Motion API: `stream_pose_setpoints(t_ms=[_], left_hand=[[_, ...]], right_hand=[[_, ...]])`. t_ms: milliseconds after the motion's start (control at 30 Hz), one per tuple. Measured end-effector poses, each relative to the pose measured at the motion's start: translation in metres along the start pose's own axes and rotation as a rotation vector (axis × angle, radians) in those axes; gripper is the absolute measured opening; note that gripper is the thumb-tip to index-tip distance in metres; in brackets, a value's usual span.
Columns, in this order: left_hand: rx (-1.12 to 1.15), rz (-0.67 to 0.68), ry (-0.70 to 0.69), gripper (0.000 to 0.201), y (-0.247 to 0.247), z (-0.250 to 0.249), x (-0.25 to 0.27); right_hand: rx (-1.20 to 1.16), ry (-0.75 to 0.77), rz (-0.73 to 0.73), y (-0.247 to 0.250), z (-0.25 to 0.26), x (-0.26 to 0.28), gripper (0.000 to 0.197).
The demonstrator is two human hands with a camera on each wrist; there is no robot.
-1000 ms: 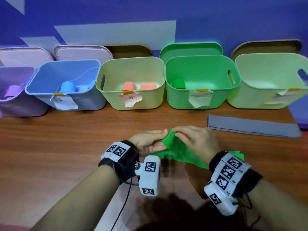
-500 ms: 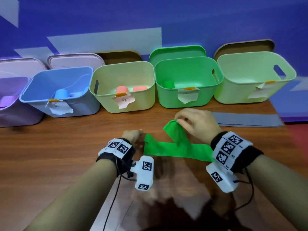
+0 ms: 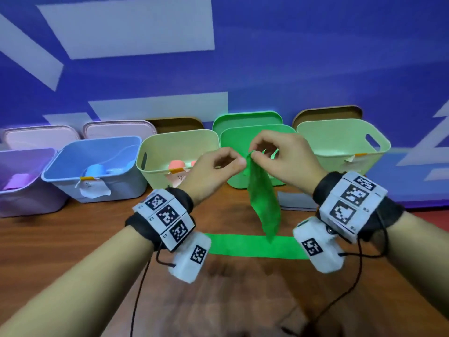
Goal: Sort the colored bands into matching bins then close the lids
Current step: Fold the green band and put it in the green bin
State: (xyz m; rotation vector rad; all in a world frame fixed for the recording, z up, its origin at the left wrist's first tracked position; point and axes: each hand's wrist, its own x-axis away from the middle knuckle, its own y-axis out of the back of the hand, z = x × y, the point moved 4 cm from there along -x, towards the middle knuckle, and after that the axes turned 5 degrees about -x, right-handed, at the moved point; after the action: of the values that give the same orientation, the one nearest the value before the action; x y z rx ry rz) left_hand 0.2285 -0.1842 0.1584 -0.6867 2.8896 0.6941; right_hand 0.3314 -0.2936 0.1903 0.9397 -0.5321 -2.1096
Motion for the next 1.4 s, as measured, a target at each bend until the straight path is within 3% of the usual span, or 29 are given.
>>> stream_pose_setpoints(t_ms=[233, 467, 567, 667, 767, 867, 967, 1200, 1400], left_hand=[[0.071, -0.055, -0.152, 0.037, 0.029, -0.072, -0.018], [0.064, -0.128, -0.263, 0.005, 0.061, -0.142, -0.045], [0.071, -0.178, -0.272, 0.015, 0.073, -0.166, -0.054], [0.133, -0.232, -0.24, 0.014, 0.084, -0.185, -0.057], [0.147, -0.294, -0.198, 0.017, 0.097, -0.197, -0.055], [0.146, -0.314, -0.18, 0.015, 0.11, -0.206, -0.053], [0.154, -0.313, -0.142, 0.015, 0.118, -0.207, -0.053], [0.194, -0.358, -0.07, 0.016, 0.124, -0.202, -0.055], [0.287, -0.312, -0.019, 0.021, 0.123, -0.194, -0.052]], right_hand=[[-0.045, 0.066, -0.155, 0.052, 0.047, -0.038, 0.008], [-0.141, 0.104, -0.287, 0.101, 0.093, -0.077, 0.012], [-0.211, 0.102, -0.306, 0.115, 0.111, -0.089, 0.021], [-0.369, 0.035, -0.249, 0.118, 0.119, -0.097, 0.01], [-0.492, -0.094, -0.097, 0.108, 0.115, -0.098, 0.013], [-0.58, -0.129, 0.012, 0.097, 0.118, -0.094, 0.002], [-0.64, -0.141, 0.012, 0.091, 0.119, -0.092, 0.013], [-0.691, -0.167, 0.038, 0.079, 0.123, -0.089, 0.013], [-0.771, -0.217, 0.079, 0.069, 0.115, -0.085, 0.019]])
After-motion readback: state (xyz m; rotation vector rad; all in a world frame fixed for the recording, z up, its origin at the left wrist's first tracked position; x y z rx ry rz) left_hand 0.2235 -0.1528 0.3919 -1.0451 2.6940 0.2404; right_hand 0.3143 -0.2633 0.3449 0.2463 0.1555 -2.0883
